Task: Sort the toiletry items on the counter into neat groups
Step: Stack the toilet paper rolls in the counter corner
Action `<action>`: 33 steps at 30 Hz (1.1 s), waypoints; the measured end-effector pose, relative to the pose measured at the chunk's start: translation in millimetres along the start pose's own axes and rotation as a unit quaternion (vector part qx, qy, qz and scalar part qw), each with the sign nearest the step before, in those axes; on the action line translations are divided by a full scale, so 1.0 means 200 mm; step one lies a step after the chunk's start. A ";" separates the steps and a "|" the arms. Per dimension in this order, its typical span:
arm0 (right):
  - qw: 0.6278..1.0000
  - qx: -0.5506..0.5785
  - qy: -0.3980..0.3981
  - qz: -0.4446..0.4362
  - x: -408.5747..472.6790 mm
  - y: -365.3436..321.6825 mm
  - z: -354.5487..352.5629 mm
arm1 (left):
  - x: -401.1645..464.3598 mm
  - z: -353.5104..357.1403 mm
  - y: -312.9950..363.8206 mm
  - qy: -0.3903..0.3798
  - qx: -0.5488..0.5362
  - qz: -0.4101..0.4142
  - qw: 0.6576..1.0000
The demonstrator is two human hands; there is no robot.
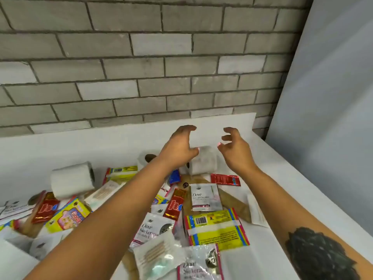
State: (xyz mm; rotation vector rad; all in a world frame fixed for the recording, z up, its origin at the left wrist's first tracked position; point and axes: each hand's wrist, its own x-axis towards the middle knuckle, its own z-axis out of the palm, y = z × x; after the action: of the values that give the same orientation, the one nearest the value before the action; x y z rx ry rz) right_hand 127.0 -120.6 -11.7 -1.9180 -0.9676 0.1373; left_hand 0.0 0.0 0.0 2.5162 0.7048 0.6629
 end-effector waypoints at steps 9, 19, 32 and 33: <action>0.989 -0.061 -0.126 0.043 0.17 0.31 0.17 | 0.20 0.33 -0.10 -0.182 0.213 -0.056 0.958; 0.984 0.007 -0.158 0.083 0.18 0.39 0.20 | 0.29 0.47 -0.20 -0.161 0.246 -0.042 0.955; 0.931 0.323 -0.091 0.142 0.25 0.43 -0.09 | 0.21 0.45 0.16 -0.086 -0.196 -0.032 0.976; 0.939 0.310 -0.075 0.131 0.26 0.44 -0.11 | 0.22 0.45 0.15 -0.107 -0.188 -0.036 0.976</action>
State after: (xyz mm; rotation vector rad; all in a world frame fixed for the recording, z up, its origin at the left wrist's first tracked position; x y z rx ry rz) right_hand 221.9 -122.2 -54.9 -1.4448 -0.6510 0.6731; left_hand 94.3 -23.7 -41.1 2.1597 0.5330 0.4410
